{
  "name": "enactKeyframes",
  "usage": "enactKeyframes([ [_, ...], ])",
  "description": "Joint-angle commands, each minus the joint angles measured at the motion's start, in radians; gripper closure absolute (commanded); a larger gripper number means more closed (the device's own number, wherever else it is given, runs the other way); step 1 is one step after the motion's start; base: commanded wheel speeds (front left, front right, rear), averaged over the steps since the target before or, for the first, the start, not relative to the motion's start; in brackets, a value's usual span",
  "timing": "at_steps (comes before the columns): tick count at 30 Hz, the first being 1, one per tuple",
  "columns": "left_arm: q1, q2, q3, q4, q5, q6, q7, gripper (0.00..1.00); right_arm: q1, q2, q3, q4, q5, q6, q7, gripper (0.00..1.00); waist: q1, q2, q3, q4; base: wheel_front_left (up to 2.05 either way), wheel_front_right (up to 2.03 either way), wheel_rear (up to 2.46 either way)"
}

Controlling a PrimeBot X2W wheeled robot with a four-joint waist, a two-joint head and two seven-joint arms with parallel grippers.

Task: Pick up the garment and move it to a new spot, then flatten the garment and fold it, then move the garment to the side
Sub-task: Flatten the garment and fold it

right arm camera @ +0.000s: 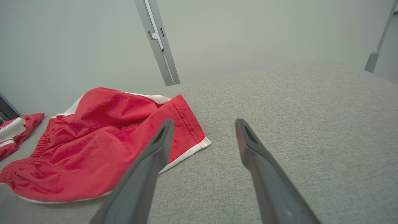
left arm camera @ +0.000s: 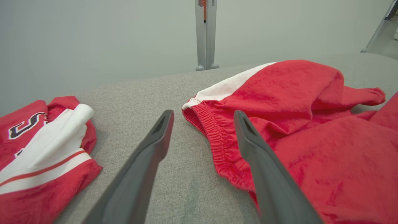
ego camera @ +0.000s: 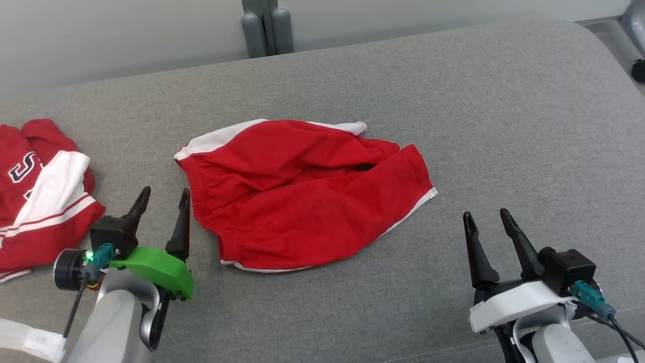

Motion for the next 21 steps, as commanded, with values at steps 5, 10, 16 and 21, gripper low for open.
enactKeyframes([
  [5, 0.104, -0.039, -0.014, -0.090, 0.032, -0.008, -0.001, 0.00, 0.016, -0.007, 0.002, 0.001, -0.003, 0.000, -0.003, 0.00, -0.0001, -0.0001, -0.015, 0.017, 0.00, 0.00, 0.00],
  [10, 0.174, -0.058, -0.077, -0.120, 0.050, -0.017, -0.001, 0.00, 0.012, -0.011, -0.001, -0.005, 0.002, 0.000, -0.003, 0.00, -0.0001, -0.0001, 0.000, 0.015, 0.00, 0.00, 0.00],
  [16, 0.193, -0.068, -0.114, -0.080, 0.033, -0.023, -0.002, 0.00, -0.010, -0.012, 0.005, -0.006, 0.007, 0.000, -0.003, 0.00, -0.0001, -0.0001, 0.029, -0.006, 0.00, 0.00, 0.00],
  [21, 0.154, -0.077, -0.133, -0.077, 0.026, -0.024, -0.002, 1.00, -0.015, -0.014, -0.005, -0.010, 0.009, 0.000, -0.003, 0.00, -0.0001, -0.0001, 0.048, -0.021, 0.00, 0.00, 0.00],
])
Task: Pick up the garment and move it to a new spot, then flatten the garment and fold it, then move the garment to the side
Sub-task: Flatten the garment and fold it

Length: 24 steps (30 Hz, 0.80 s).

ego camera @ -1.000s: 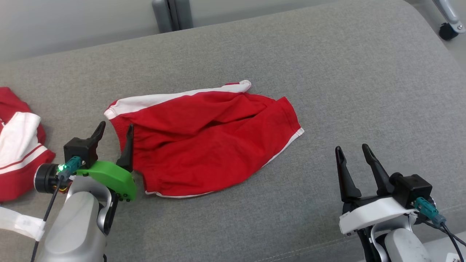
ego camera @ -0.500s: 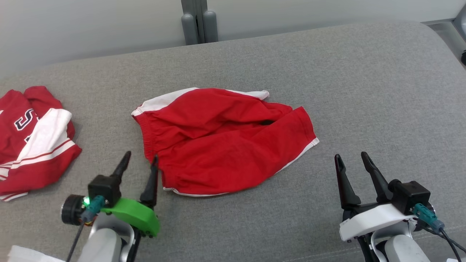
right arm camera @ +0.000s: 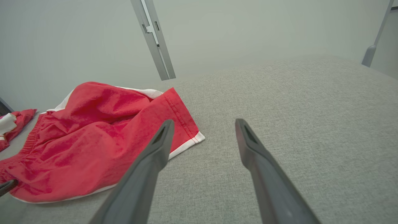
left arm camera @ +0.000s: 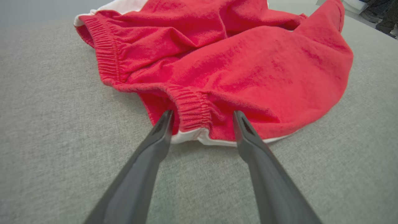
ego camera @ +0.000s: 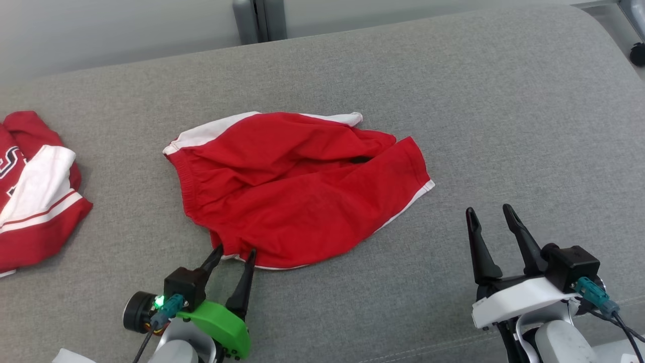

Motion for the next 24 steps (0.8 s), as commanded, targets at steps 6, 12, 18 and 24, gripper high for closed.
enactKeyframes([
  [6, -0.026, -0.005, -0.012, -0.059, -0.009, -0.004, -0.001, 1.00, 0.007, -0.002, -0.016, 0.006, 0.004, 0.000, -0.003, 0.00, 0.0000, -0.0001, -0.009, 0.008, 0.00, 0.00, 0.00],
  [12, 0.035, 0.000, -0.023, -0.148, -0.059, -0.004, 0.002, 1.00, 0.022, 0.004, -0.013, 0.012, 0.004, 0.000, -0.003, 0.00, 0.0000, -0.0001, -0.039, 0.046, 0.00, 0.00, 0.00],
  [18, 0.165, 0.035, -0.027, -0.254, -0.104, 0.008, 0.071, 1.00, 0.030, 0.007, -0.008, 0.015, 0.005, 0.000, -0.003, 0.00, 0.0000, -0.0001, -0.044, 0.063, 0.00, 0.00, 0.00],
  [24, 0.246, 0.067, -0.016, -0.336, -0.111, 0.038, 0.106, 1.00, 0.031, -0.002, -0.016, 0.017, 0.010, 0.000, -0.003, 0.00, 0.0000, -0.0001, -0.039, 0.062, 0.00, 0.00, 0.00],
])
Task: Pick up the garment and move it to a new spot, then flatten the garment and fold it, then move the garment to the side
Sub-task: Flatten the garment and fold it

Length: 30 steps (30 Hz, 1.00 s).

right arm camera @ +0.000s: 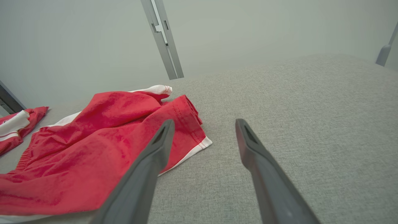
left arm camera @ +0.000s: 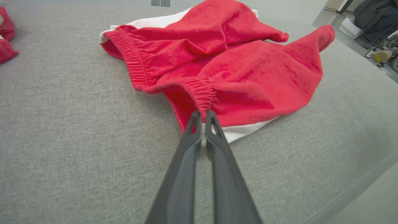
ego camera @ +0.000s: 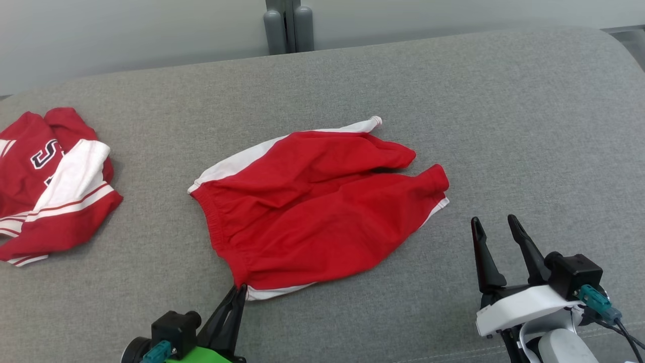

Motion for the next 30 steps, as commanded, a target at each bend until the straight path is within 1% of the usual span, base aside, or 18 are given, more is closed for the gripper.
enactKeyframes([
  [1, 0.005, 0.000, 0.006, -0.012, 0.002, 0.007, -0.001, 1.00, 0.007, -0.004, 0.002, 0.004, 0.003, 0.000, -0.003, 0.00, 0.0000, 0.0000, -0.002, -0.003, 0.00, 0.00, 0.00],
  [4, -0.024, 0.005, 0.013, -0.006, 0.005, 0.009, -0.007, 1.00, 0.000, -0.009, 0.007, 0.009, 0.004, 0.000, -0.003, 0.00, 0.0000, 0.0000, -0.006, -0.013, 0.00, 0.00, 0.00],
  [8, -0.073, 0.014, 0.020, 0.049, 0.024, 0.017, -0.032, 1.00, -0.007, -0.011, 0.016, 0.021, 0.000, 0.000, -0.003, 0.00, 0.0000, 0.0000, -0.009, -0.031, 0.00, 0.00, 0.00],
  [10, -0.097, 0.003, 0.029, 0.082, 0.015, 0.021, -0.051, 1.00, -0.005, -0.012, 0.013, 0.025, -0.004, 0.000, -0.003, 0.00, 0.0000, 0.0000, -0.011, -0.038, 0.00, 0.00, 0.00],
  [11, -0.107, 0.005, 0.034, 0.107, 0.015, 0.021, -0.057, 0.91, -0.004, -0.012, 0.013, 0.026, -0.004, 0.000, -0.003, 0.00, 0.0000, 0.0000, -0.011, -0.041, 0.00, 0.00, 0.00],
  [12, -0.116, 0.007, 0.035, 0.128, 0.019, 0.020, -0.062, 0.88, -0.004, -0.013, 0.014, 0.028, -0.004, 0.000, -0.003, 0.00, 0.0000, 0.0000, -0.012, -0.043, 0.00, 0.00, 0.00],
  [13, -0.126, 0.002, 0.041, 0.151, 0.013, 0.018, -0.070, 0.82, -0.004, -0.012, 0.015, 0.029, -0.004, 0.000, -0.003, 0.00, 0.0000, 0.0000, -0.013, -0.044, 0.00, 0.00, 0.00],
  [14, -0.132, 0.000, 0.043, 0.171, 0.013, 0.019, -0.074, 0.75, -0.004, -0.012, 0.015, 0.030, -0.005, 0.000, -0.003, 0.00, 0.0000, 0.0000, -0.014, -0.045, 0.00, 0.00, 0.00],
  [16, -0.144, -0.005, 0.046, 0.208, 0.017, 0.019, -0.086, 0.00, -0.004, -0.011, 0.014, 0.032, -0.006, 0.000, -0.003, 0.00, 0.0000, 0.0000, -0.017, -0.046, 0.00, 0.00, 0.00],
  [19, -0.147, -0.020, 0.054, 0.229, 0.015, 0.018, -0.101, 0.00, 0.000, -0.010, 0.009, 0.032, -0.007, 0.000, -0.003, 0.00, 0.0000, 0.0000, -0.025, -0.039, 0.00, 0.00, 0.00],
  [23, -0.129, -0.036, 0.073, 0.212, 0.022, 0.016, -0.108, 0.00, 0.009, -0.010, 0.009, 0.030, -0.008, 0.000, -0.003, 0.00, 0.0000, 0.0000, -0.042, -0.020, 0.00, 0.00, 0.00],
  [30, -0.085, -0.060, 0.157, 0.094, 0.070, 0.035, -0.107, 0.00, 0.015, -0.021, 0.018, 0.019, -0.017, 0.000, -0.003, 0.00, 0.0000, 0.0000, -0.072, 0.004, 0.00, 0.00, 0.00],
])
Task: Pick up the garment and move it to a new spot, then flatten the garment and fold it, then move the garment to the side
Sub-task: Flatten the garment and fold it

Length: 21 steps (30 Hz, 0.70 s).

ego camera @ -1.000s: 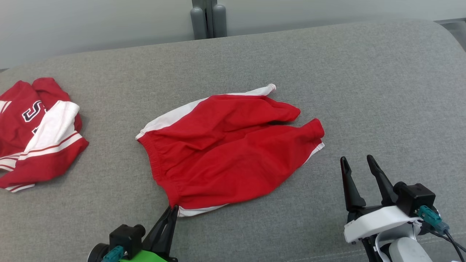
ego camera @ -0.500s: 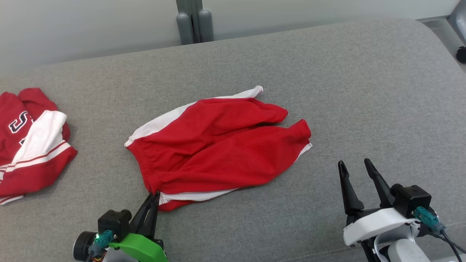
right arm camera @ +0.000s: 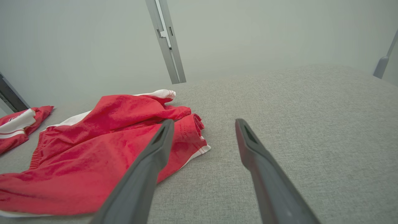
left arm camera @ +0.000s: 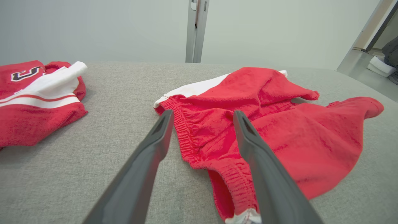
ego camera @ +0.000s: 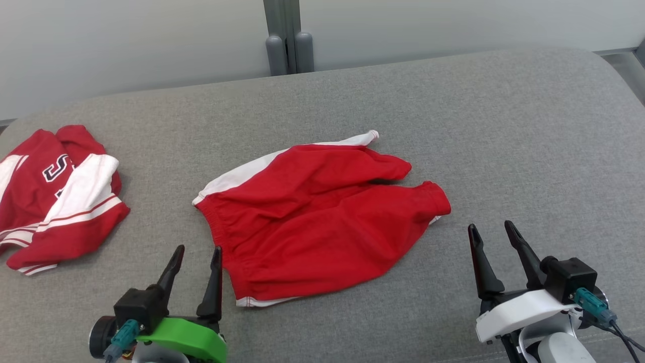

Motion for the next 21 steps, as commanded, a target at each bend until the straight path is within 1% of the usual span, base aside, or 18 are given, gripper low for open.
enactKeyframes([
  [1, 0.016, -0.001, 0.019, -0.018, 0.019, 0.009, -0.003, 0.00, 0.011, -0.007, 0.001, -0.004, -0.008, 0.000, -0.003, 0.00, 0.0000, 0.0000, -0.014, 0.008, 0.00, 0.00, 0.00],
  [4, 0.037, -0.011, 0.066, -0.063, 0.038, 0.018, -0.003, 0.00, 0.013, -0.019, 0.008, -0.008, -0.011, 0.000, -0.003, 0.00, 0.0000, 0.0000, -0.026, 0.008, 0.00, 0.00, 0.00],
  [9, 0.081, -0.021, 0.149, -0.122, 0.087, 0.015, -0.003, 0.00, 0.026, -0.040, 0.020, -0.028, -0.019, 0.000, -0.003, 0.00, 0.0000, 0.0000, -0.046, -0.003, 0.00, 0.00, 0.00],
  [18, 0.135, -0.026, 0.222, -0.158, 0.151, 0.019, -0.003, 0.00, 0.061, -0.061, 0.020, -0.076, -0.036, 0.000, -0.003, 0.00, 0.0000, 0.0000, -0.068, -0.014, 0.00, 0.00, 0.00],
  [21, 0.148, -0.030, 0.237, -0.157, 0.159, 0.012, -0.003, 0.00, 0.069, -0.064, 0.018, -0.085, -0.037, 0.000, -0.003, 0.00, 0.0000, 0.0000, -0.071, -0.015, 0.00, 0.00, 0.00],
])
